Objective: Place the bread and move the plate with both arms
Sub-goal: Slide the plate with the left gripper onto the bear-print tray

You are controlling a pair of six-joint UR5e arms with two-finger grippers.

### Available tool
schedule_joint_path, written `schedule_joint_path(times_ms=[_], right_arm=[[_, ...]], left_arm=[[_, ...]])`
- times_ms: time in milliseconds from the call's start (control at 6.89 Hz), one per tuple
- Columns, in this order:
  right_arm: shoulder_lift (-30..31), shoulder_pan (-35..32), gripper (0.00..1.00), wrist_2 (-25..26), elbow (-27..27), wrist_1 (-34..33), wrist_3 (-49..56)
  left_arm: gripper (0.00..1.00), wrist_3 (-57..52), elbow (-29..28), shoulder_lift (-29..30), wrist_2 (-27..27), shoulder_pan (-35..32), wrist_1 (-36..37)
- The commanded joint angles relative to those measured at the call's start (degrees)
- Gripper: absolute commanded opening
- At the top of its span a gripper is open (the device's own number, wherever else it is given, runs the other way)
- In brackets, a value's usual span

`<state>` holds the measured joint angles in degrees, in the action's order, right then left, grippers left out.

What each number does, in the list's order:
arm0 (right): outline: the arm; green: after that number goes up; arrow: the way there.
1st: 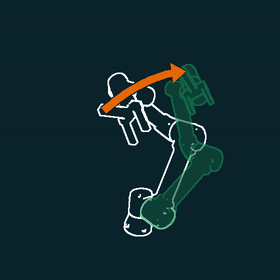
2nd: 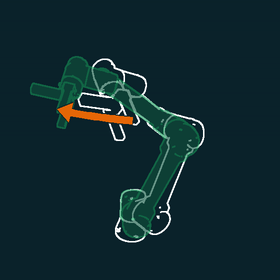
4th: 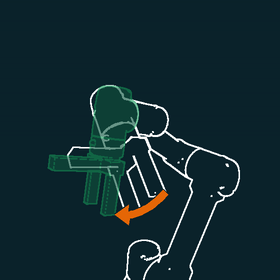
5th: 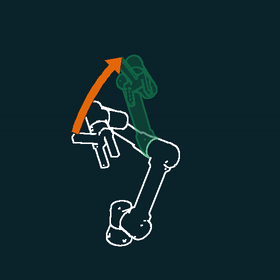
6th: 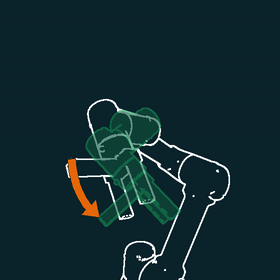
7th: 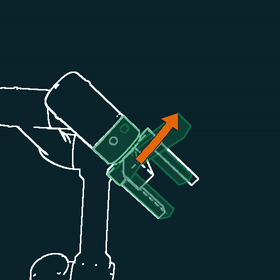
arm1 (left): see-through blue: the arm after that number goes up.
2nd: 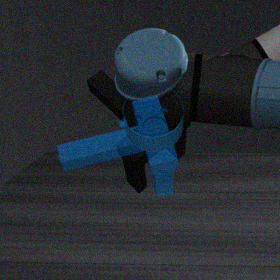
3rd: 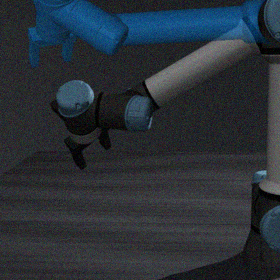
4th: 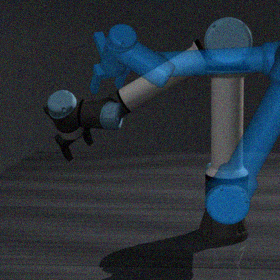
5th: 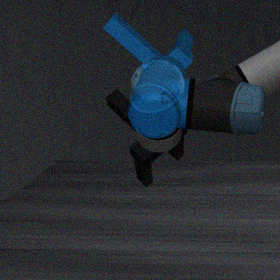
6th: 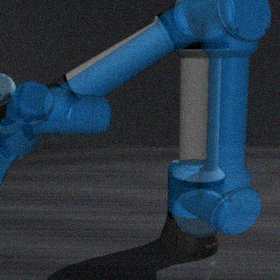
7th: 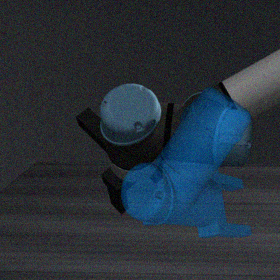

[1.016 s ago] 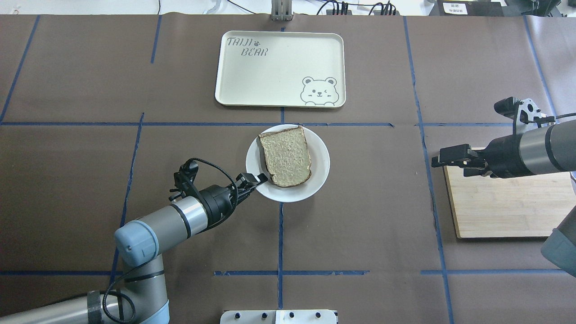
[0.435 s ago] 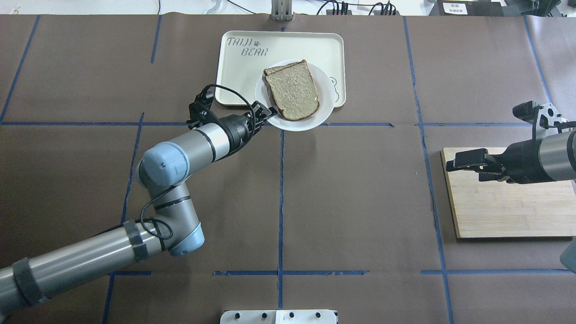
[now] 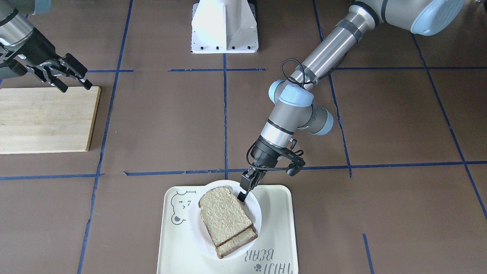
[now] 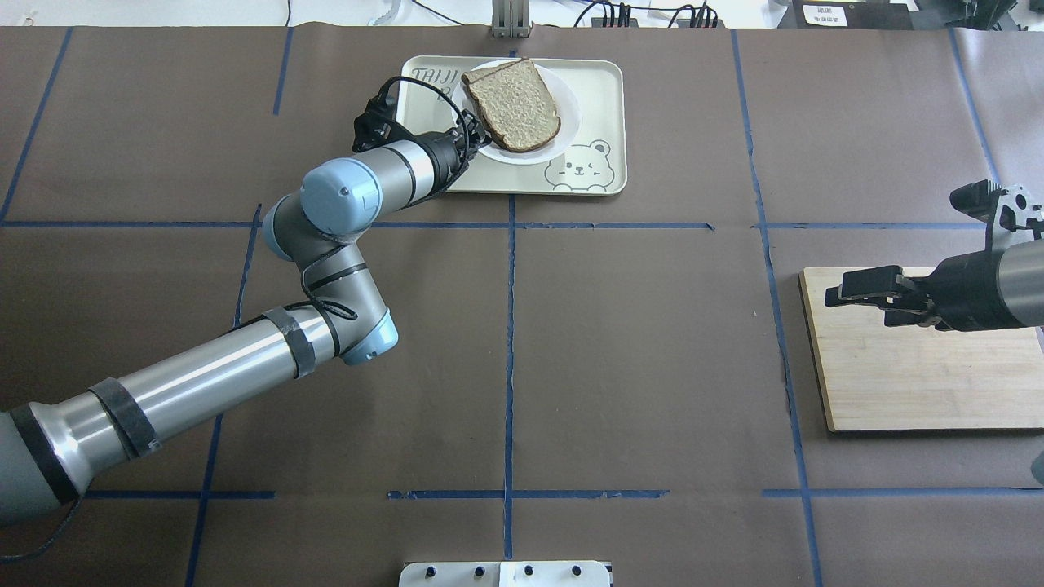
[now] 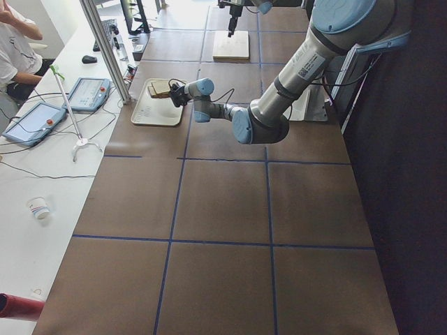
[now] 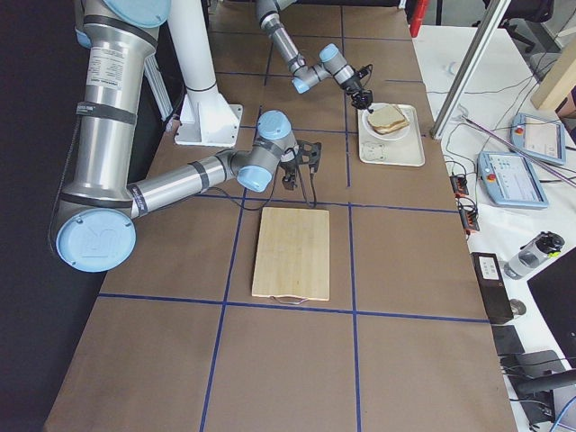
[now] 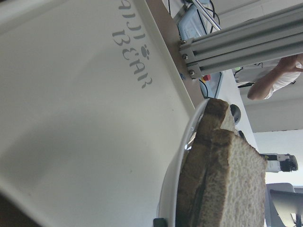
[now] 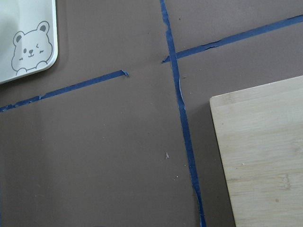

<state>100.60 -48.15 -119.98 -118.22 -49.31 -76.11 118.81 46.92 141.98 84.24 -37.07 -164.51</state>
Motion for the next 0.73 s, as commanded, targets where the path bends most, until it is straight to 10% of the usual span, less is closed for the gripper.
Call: schedule_joint_path(times_ms=[0, 580], right_arm=[[0.2, -0.2, 1.0, 0.1, -0.2, 0.0, 0.0], [1.3, -0.2, 1.0, 0.2, -0.3, 0.0, 0.0]], left_arm=[[0.02, 3.0, -5.3, 2.2, 1.6, -1.3, 0.5], [0.06, 3.1, -7.5, 4.0, 2.9, -1.1, 0.5]])
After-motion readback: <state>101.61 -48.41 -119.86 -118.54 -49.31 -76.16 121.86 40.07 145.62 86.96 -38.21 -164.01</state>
